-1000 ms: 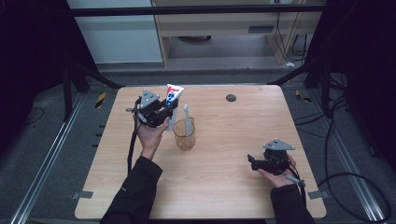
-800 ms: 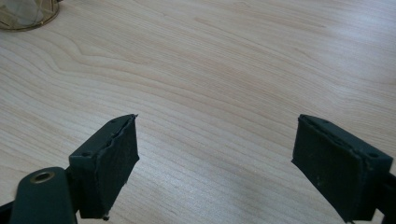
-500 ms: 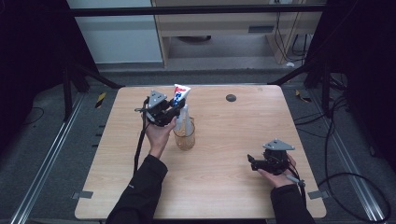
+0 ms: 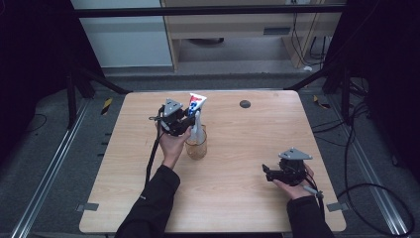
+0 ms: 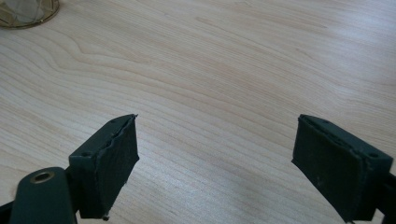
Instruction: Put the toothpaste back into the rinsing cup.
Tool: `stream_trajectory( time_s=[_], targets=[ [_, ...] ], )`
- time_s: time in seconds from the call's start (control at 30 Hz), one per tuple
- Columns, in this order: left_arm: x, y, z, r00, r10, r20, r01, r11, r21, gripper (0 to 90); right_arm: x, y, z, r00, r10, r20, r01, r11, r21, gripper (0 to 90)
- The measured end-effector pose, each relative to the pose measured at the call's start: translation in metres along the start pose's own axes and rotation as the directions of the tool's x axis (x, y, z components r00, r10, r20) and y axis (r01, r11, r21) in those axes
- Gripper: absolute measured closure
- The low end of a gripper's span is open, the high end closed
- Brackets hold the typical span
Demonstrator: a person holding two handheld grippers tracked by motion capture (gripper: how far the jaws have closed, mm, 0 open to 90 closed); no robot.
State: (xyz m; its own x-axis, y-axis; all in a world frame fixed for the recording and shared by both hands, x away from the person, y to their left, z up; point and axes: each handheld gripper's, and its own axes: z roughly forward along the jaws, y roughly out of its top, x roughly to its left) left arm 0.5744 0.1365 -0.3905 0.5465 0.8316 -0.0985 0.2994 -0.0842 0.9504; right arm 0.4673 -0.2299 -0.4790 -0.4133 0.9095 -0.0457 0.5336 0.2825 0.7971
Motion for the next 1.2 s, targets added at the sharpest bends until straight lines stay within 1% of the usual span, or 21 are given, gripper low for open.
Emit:
stream_trajectory(
  time_s=[0.1,0.17,0.23,0.33,0.53,0.73,0.8,0.97,1.1,1.2],
  targets=[
    [0.001,-0.004,0.001,0.9999,-0.008,0.014,0.008,1.0,0.004,68.6,0.0,0.0,0.0,1.0,-0.003,-0.002,0.003,1.0,0.002,14.3],
    [0.001,-0.006,0.003,1.0,0.004,0.009,-0.004,0.9999,0.014,68.5,0.001,0.0,0.001,1.0,-0.002,0.0,0.002,1.0,0.004,14.3],
    [0.001,-0.008,0.004,0.9999,-0.004,0.013,0.003,0.9998,0.018,68.4,0.0,0.0,0.001,1.0,-0.005,0.002,0.005,1.0,0.004,14.3],
    [0.001,-0.011,0.005,0.9999,-0.004,0.016,0.003,0.9996,0.028,68.1,0.0,0.0,0.0,1.0,-0.003,0.003,0.003,1.0,0.005,14.3],
    [0.0,-0.017,0.008,0.9997,0.012,0.019,-0.014,0.9975,0.069,67.3,0.0,-0.001,0.001,1.0,-0.008,0.003,0.008,1.0,0.006,14.3],
    [0.001,-0.02,0.008,0.9996,0.021,0.019,-0.023,0.9949,0.098,66.5,0.0,-0.001,0.001,0.9999,-0.01,0.003,0.01,1.0,0.005,14.3],
    [0.002,-0.02,0.007,0.9995,0.022,0.024,-0.025,0.9945,0.101,66.1,0.0,-0.001,0.001,0.9999,-0.01,0.003,0.01,1.0,0.006,14.3],
    [0.005,-0.02,0.004,0.9984,0.042,0.037,-0.046,0.9903,0.131,65.4,0.0,-0.001,0.001,0.9999,-0.008,0.007,0.008,1.0,0.009,14.3],
    [0.004,-0.021,0.001,0.997,0.067,0.037,-0.072,0.9851,0.156,65.0,0.001,-0.001,0.001,1.0,-0.006,0.008,0.006,1.0,0.01,14.2],
    [0.001,-0.023,0.0,0.9961,0.083,0.031,-0.087,0.9822,0.166,64.4,0.001,-0.001,0.001,0.9999,-0.007,0.009,0.007,1.0,0.008,14.2]
  ],
)
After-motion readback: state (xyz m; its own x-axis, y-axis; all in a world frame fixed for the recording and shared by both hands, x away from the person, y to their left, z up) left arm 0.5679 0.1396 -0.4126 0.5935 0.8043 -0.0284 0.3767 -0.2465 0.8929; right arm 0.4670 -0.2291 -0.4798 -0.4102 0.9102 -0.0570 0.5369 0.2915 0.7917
